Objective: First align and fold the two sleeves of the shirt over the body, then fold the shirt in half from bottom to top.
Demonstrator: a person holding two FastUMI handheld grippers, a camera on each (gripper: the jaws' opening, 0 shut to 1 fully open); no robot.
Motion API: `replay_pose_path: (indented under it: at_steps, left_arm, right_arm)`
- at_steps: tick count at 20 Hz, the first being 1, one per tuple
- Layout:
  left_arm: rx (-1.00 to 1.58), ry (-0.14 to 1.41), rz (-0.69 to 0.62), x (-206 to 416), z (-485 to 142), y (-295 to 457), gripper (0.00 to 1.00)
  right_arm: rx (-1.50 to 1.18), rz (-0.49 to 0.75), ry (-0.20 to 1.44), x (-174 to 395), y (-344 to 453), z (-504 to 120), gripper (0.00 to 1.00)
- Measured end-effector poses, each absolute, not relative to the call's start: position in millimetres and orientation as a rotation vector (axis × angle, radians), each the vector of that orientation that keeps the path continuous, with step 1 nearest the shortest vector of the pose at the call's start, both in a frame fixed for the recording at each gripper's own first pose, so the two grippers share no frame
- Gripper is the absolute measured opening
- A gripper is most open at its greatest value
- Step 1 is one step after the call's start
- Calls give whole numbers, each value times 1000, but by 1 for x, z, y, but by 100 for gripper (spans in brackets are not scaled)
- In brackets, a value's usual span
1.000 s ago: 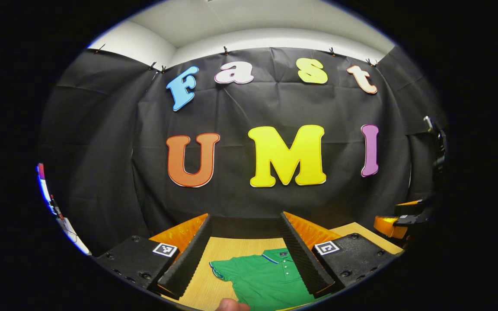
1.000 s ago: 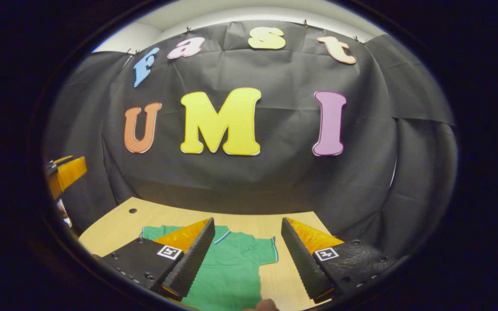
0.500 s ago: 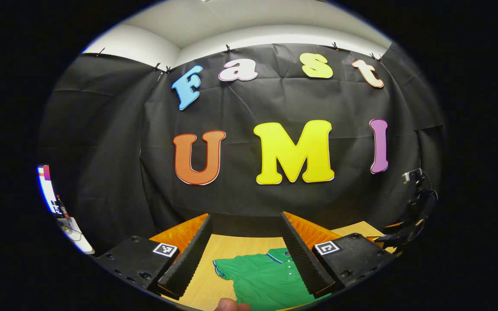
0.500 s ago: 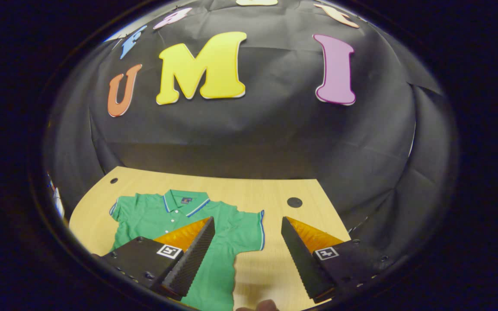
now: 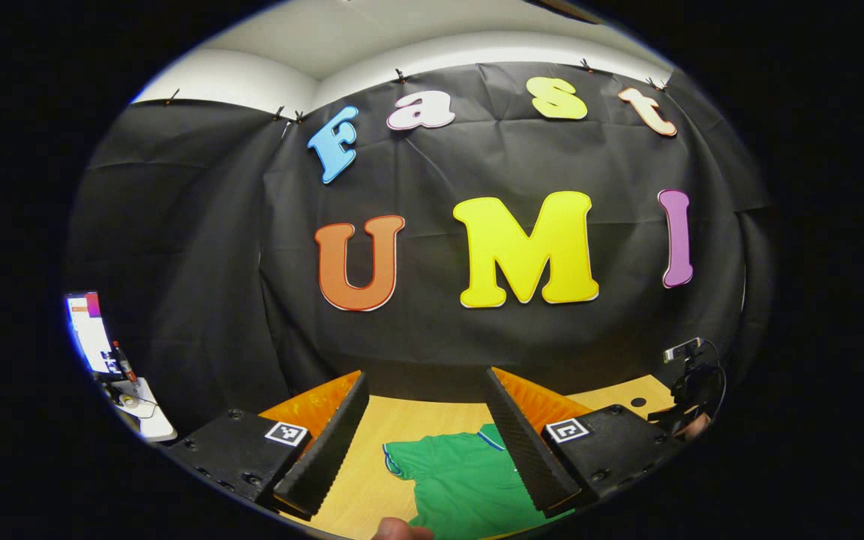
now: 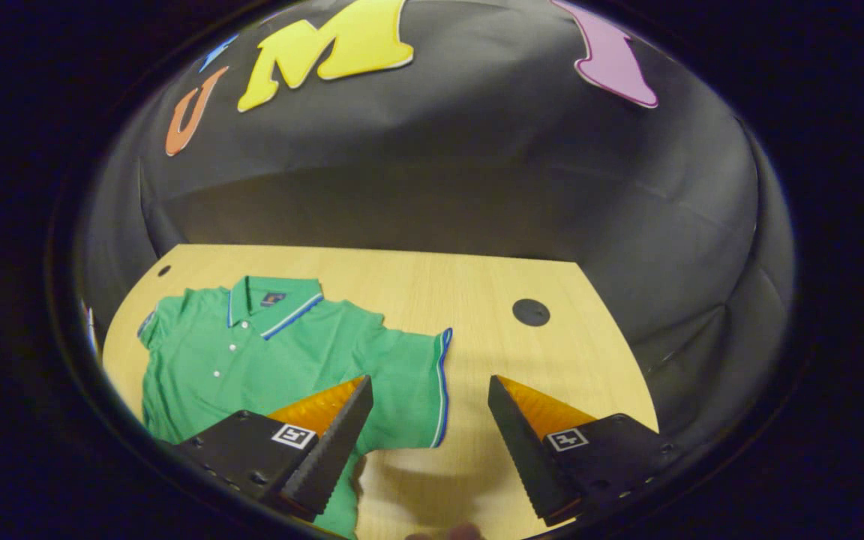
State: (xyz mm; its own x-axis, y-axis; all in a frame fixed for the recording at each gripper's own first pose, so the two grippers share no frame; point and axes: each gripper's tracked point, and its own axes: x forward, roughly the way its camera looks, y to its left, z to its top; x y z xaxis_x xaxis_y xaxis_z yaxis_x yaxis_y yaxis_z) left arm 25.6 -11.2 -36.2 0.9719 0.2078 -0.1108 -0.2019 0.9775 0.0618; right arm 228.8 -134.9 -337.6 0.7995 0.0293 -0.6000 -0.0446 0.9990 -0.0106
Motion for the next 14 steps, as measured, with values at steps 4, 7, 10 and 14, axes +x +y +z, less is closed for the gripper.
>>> replay_pose_path:
  at_steps: [4,7,10,14]
  left_arm:
    - [38,155,233,28,-48,-8,99]
    - [39,179,236,32,-56,-10,99]
    - [50,199,220,36,-65,-16,99]
    - [52,193,189,42,-64,-28,99]
  right_arm:
    - [-27,33,687,252,-139,-373,96]
    - [-4,26,720,265,-140,-390,96]
    - [44,38,728,273,-137,-391,94]
    - [51,69,751,274,-130,-394,61]
